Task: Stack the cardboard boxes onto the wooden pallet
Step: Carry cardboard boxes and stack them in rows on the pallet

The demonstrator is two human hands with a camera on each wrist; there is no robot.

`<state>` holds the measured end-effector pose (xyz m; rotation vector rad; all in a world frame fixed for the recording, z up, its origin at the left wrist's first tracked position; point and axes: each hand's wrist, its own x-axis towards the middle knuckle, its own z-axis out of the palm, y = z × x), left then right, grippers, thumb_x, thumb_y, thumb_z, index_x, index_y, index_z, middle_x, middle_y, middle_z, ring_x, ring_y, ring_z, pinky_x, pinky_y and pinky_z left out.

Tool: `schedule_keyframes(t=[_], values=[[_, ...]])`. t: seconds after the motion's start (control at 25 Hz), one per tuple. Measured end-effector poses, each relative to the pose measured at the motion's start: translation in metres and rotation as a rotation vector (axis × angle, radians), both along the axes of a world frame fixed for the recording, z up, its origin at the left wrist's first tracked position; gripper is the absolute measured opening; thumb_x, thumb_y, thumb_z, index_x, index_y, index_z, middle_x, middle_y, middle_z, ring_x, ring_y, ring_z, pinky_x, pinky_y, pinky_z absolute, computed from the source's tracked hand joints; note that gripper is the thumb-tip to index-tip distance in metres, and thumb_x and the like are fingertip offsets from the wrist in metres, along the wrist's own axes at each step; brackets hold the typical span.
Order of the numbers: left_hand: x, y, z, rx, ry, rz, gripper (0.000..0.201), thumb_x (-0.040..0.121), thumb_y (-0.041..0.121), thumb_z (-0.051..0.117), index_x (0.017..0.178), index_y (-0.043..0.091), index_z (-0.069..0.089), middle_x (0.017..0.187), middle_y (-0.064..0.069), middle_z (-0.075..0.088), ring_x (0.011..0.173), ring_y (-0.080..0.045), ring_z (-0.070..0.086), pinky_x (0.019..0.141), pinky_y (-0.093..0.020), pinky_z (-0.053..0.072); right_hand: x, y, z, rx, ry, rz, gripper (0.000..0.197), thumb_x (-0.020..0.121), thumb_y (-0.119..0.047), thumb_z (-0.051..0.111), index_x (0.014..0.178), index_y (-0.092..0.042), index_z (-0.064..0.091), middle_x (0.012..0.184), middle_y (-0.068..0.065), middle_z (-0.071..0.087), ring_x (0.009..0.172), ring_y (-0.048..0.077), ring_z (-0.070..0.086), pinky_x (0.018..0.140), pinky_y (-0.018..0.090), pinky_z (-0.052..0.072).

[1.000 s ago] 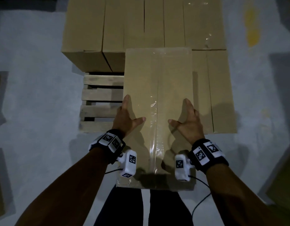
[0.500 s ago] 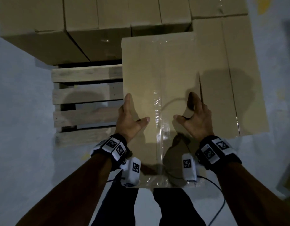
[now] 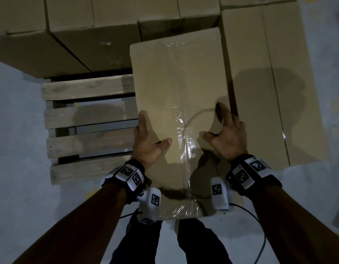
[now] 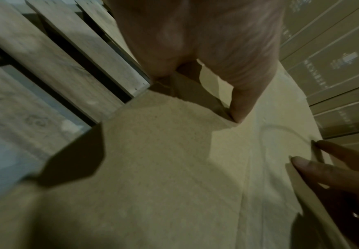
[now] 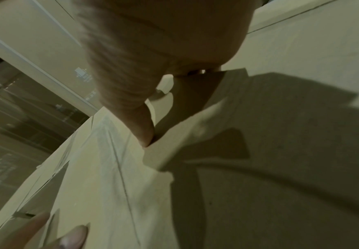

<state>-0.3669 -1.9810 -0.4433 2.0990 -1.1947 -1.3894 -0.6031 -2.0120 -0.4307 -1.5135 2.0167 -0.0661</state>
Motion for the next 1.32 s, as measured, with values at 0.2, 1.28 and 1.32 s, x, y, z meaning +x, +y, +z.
schedule_keyframes(t=[0.2, 1.28, 1.32], values=[[-0.004, -0.002, -0.012, -0.029, -0.031, -0.009, 0.115, 0.080, 0.026, 0.081, 0.158, 0.027, -0.003, 0.162, -0.004, 0.010, 0.146, -0.017, 0.019, 0.106, -0.017, 0.013, -0.001, -0.003, -0.013, -0.033, 0.013, 0.002, 0.102, 0.075, -0.049, 0.078, 0.156, -0.037, 0.018, 0.149, 0.013, 0.040, 0.132, 0.039, 0.037, 0.108, 0.047, 0.035], [-0.054, 0.058, 0.007, 0.060, -0.200, -0.155, 0.081, 0.087, 0.014, 0.071, 0.153, 0.015, 0.025, 0.156, -0.011, 0.011, 0.120, -0.029, 0.052, 0.094, -0.026, 0.041, -0.070, 0.088, -0.013, 0.031, 0.218, 0.420, 0.075, 0.089, -0.032, 0.058, 0.155, -0.016, 0.027, 0.166, 0.012, 0.011, 0.152, 0.034, 0.012, 0.120, 0.050, 0.020], [-0.056, 0.067, 0.010, 0.078, -0.199, -0.147, 0.079, 0.087, 0.016, 0.071, 0.153, 0.016, 0.027, 0.155, -0.010, 0.011, 0.122, -0.029, 0.051, 0.096, -0.028, 0.042, -0.074, 0.096, -0.011, 0.043, 0.219, 0.424, 0.075, 0.089, -0.031, 0.058, 0.156, -0.017, 0.026, 0.166, 0.012, 0.009, 0.152, 0.033, 0.010, 0.120, 0.050, 0.019]])
